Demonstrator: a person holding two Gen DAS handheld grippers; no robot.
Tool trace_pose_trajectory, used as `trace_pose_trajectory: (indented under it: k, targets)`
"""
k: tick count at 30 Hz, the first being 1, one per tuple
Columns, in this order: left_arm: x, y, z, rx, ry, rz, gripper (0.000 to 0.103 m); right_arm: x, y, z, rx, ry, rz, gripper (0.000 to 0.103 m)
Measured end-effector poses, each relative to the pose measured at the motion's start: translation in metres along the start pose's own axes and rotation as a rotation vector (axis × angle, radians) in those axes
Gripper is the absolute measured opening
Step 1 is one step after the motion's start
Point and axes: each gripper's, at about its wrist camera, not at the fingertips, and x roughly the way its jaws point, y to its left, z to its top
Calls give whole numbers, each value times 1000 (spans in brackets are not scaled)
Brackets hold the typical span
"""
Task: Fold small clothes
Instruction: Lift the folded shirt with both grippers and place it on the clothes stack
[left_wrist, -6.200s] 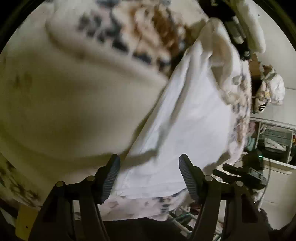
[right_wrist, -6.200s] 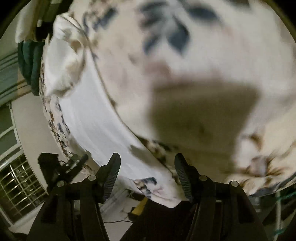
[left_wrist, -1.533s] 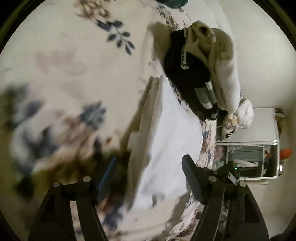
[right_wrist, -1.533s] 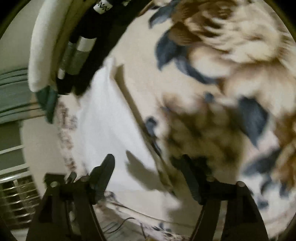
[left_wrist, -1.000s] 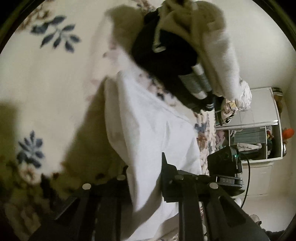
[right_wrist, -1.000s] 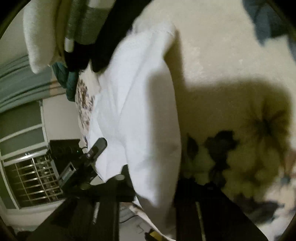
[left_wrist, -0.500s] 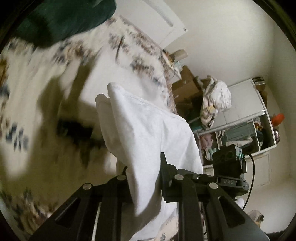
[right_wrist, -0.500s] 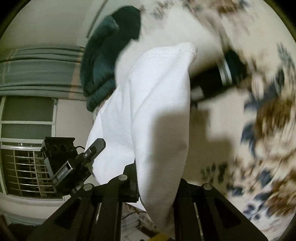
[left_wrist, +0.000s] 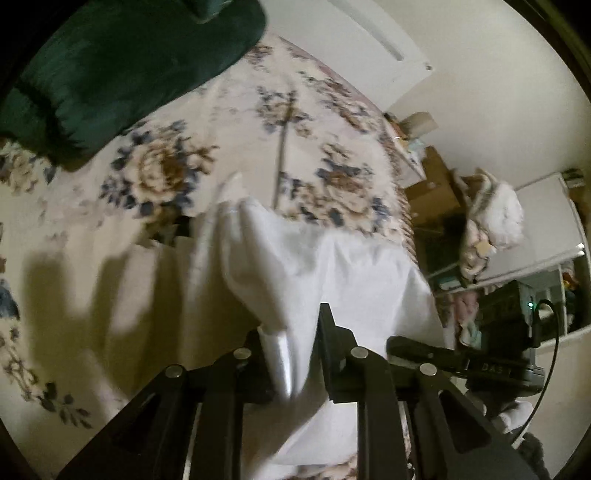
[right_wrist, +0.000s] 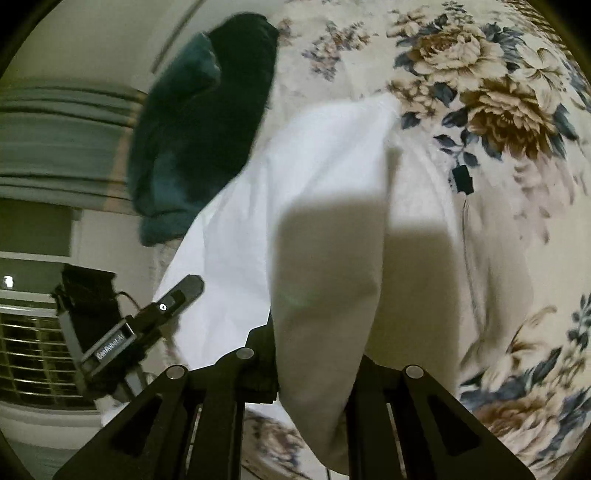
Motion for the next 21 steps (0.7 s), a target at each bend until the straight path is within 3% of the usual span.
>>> trace_pose_trajectory:
  k: [3, 5, 7, 8, 9, 10, 11, 12, 13, 18, 21]
  targets:
    - [-14, 4, -5, -7, -29, 23, 17, 4, 0, -2, -34, 15, -53, 21]
    - [-24, -1, -8, 21, -52, 85, 22, 2, 1, -8, -65, 9, -126, 39]
    - [-36, -11, -16, 59, -88, 171, 31, -8, 8, -15, -98, -16, -233, 67]
    - [-40, -15, -19, 73, -102, 206, 37, -15, 13, -22, -115, -42, -294, 73]
    - [-45, -21, -23, 96, -125, 257, 49, -21, 17, -27, -132, -66, -340, 79]
    - [-47, -25, -27, 116, -145, 302, 72, -25, 19, -32, -144, -87, -381, 83]
    - [-49, -30, -31, 135, -159, 353, 86, -31, 21, -41, -140, -107, -434, 87]
    - [-52, -36, -36, 152, -167, 403, 103, -34, 21, -47, -131, -122, -465, 97]
    - [-53, -39, -39, 163, -171, 425, 103, -35, 19, -52, -125, -136, -479, 103]
    - [-65, -63, -60, 205, -169, 518, 103, -56, 33, -94, -153, -192, -655, 103]
    - [-80, -81, -73, 233, -185, 534, 103, -80, 48, -119, -160, -261, -736, 103]
